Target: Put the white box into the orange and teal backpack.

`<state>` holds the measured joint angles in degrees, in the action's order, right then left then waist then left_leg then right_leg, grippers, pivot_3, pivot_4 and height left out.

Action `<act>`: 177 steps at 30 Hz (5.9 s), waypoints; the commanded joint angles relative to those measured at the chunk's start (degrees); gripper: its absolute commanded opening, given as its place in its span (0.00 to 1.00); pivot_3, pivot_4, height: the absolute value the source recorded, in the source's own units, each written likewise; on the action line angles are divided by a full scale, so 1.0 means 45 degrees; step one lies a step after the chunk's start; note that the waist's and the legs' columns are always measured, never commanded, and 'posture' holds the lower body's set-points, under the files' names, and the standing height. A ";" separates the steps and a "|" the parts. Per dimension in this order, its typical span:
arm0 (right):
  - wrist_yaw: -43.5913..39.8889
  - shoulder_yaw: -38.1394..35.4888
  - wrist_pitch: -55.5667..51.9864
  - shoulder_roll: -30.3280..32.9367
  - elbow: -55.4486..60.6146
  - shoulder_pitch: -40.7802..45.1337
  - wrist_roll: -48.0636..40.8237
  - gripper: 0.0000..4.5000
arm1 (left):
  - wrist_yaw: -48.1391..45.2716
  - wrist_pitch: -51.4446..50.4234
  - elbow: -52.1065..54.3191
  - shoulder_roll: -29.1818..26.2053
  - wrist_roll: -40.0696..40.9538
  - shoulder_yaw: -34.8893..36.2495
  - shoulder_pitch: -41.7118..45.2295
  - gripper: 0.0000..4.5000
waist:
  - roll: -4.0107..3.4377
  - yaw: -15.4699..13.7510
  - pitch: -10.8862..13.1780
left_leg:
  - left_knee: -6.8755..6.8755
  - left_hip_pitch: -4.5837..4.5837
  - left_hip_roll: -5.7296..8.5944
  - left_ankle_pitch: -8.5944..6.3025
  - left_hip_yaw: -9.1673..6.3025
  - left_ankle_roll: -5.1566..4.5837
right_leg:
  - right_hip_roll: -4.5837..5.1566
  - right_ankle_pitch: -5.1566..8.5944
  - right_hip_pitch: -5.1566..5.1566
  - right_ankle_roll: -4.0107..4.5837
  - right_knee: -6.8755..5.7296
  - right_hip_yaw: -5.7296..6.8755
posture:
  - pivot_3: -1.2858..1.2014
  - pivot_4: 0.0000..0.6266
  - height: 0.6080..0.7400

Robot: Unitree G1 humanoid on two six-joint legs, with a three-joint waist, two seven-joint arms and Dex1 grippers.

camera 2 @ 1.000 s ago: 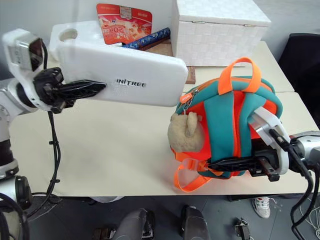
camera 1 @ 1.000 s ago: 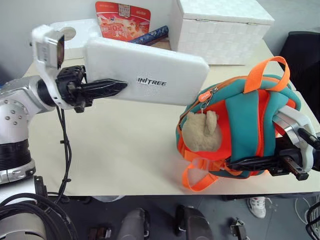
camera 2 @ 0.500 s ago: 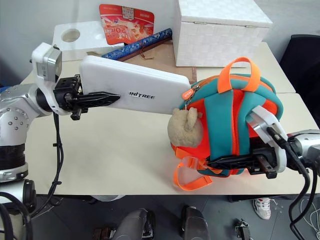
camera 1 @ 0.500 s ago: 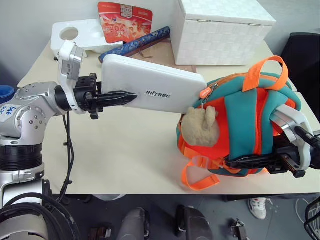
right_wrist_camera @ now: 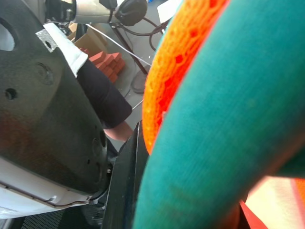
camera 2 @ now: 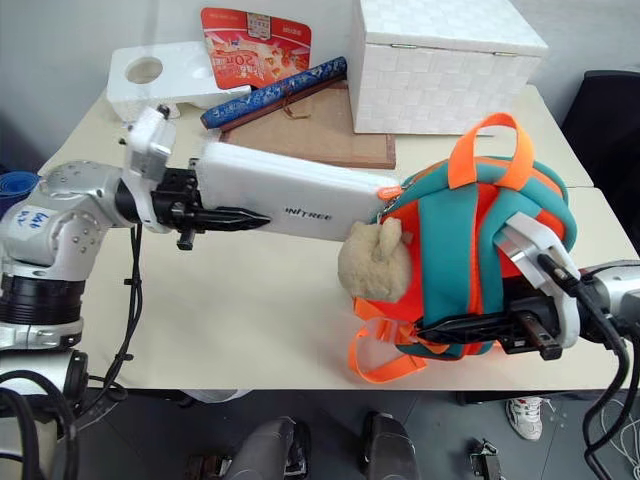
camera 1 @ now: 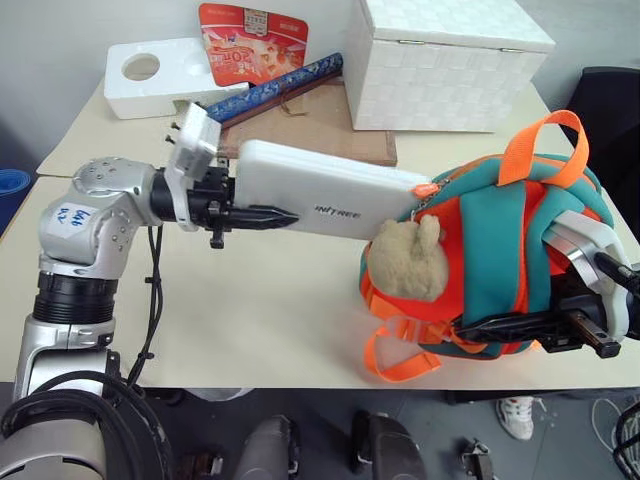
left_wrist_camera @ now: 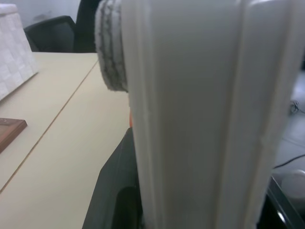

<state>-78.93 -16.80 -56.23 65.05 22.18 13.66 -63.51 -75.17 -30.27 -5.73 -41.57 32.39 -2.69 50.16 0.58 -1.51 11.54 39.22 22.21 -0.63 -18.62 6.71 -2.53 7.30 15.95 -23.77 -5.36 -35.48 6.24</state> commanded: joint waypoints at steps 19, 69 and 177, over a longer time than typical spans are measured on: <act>0.0340 -0.0151 0.0133 -0.0092 0.0241 0.0445 -0.0121 0.00 | -0.1178 -0.3304 -0.0633 0.0233 0.1970 0.1604 0.2531 0.31 | 0.0009 0.0056 0.0007 | 0.0012 0.0016 0.0000 0.0001 -0.0010 -0.0020 | -0.0006 -0.0003 0.0000 -0.0006 -0.0004 0.0017 | 0.52 0.24 1.00; 0.0260 -0.0580 0.0169 0.0192 0.0618 -0.0172 -0.0306 0.00 | -0.0489 0.2401 -0.1615 0.2271 -0.1606 -0.0149 0.1509 0.31 | 0.0013 -0.0003 0.0009 | 0.0078 0.0040 0.0014 -0.0002 -0.0040 -0.0040 | 0.0019 -0.0010 0.0016 -0.0019 -0.0014 0.0063 | 0.52 0.24 1.00; 0.2115 -0.1593 0.1964 -0.1631 -0.0310 -0.2187 0.1093 0.00 | 0.0713 0.6149 -0.3331 0.2133 -0.6649 -0.3758 0.0270 0.29 | 0.0008 0.0029 0.0009 | 0.0143 0.0034 -0.0001 -0.0052 -0.0069 -0.0065 | 0.0030 -0.0010 0.0059 -0.0018 -0.0015 0.0062 | 0.52 0.24 1.00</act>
<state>-69.29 -22.62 -48.69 57.41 21.27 2.84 -58.59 -72.77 -1.49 -23.02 -32.43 3.96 -18.22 52.50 0.61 -1.38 11.58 39.89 22.39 -0.63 -18.85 6.40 -2.83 7.43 15.91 -23.52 -5.44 -35.55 6.52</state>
